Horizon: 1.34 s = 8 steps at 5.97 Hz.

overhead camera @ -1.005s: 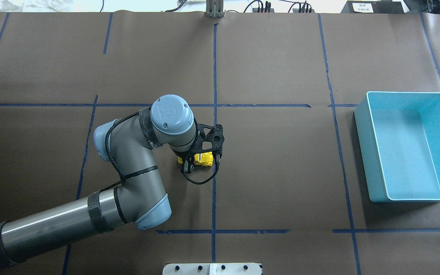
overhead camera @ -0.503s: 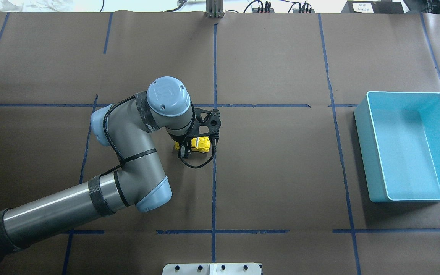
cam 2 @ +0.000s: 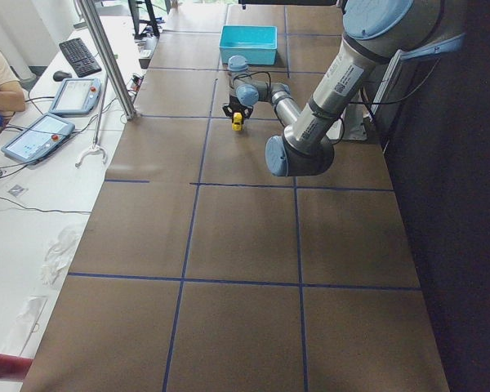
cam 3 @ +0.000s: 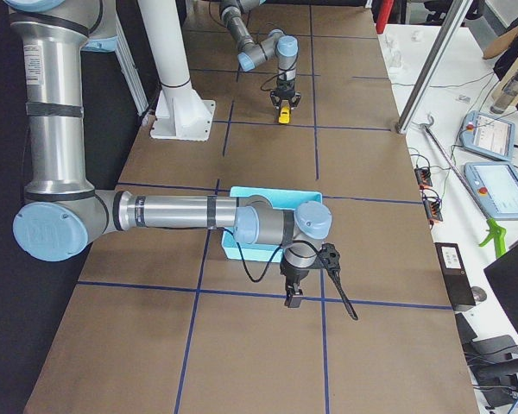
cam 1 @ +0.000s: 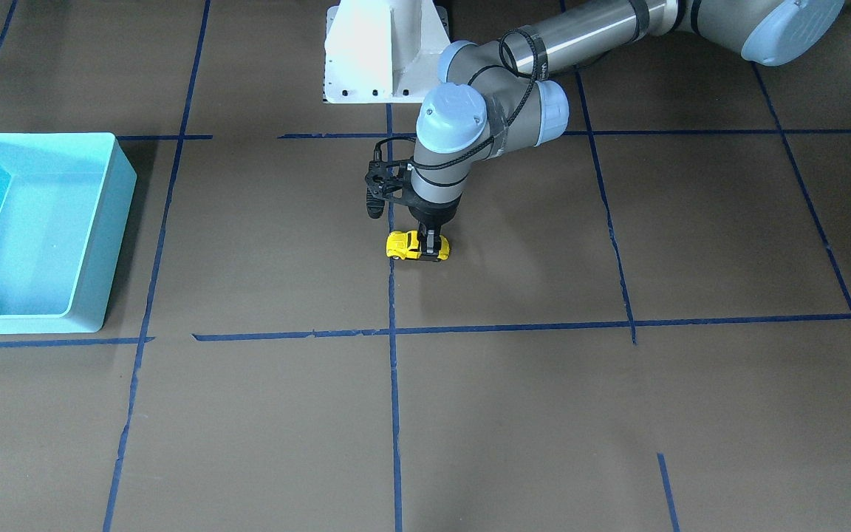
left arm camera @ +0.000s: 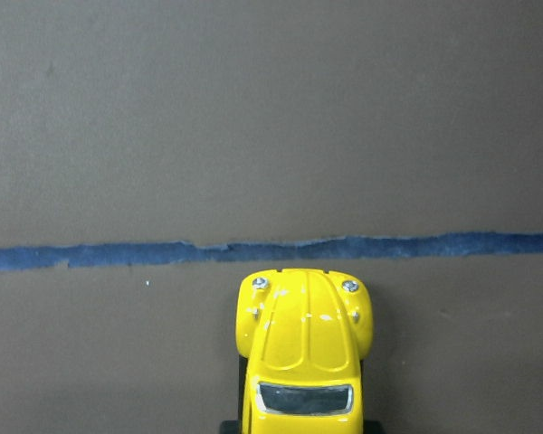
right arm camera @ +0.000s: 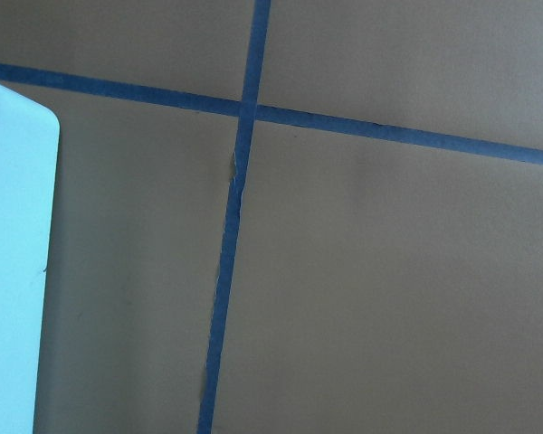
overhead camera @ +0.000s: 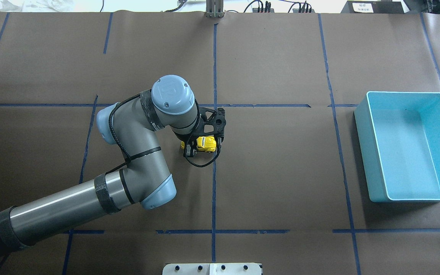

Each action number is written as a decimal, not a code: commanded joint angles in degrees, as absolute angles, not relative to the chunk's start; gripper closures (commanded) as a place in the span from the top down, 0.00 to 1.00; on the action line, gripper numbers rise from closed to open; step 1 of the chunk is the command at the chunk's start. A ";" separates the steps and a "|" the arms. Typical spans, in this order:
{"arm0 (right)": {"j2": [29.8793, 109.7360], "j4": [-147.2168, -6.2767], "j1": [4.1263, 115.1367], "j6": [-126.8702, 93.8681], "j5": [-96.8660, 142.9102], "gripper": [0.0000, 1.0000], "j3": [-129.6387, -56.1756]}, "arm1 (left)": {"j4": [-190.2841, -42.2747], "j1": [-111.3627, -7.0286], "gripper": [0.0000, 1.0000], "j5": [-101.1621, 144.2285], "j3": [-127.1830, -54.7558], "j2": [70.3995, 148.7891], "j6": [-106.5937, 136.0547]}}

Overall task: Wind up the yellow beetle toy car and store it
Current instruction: 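Press the left gripper on the car and pull it backward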

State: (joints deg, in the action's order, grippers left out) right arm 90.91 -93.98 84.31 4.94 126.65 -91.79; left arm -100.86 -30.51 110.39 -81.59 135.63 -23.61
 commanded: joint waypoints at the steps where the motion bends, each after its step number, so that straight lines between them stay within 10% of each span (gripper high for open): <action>1: 90.88 -93.96 84.20 4.92 126.65 1.00 -91.76 | -101.07 -31.37 0.41 110.91 -82.52 135.35 -23.73; 8: 90.88 -93.96 84.11 5.10 126.83 1.00 -91.93 | -98.09 -28.92 0.41 107.42 -82.88 135.26 -23.38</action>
State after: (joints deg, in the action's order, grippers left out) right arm 90.88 -93.95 84.11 5.08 126.80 -91.86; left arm -98.50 -29.50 108.82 -82.98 135.29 -23.37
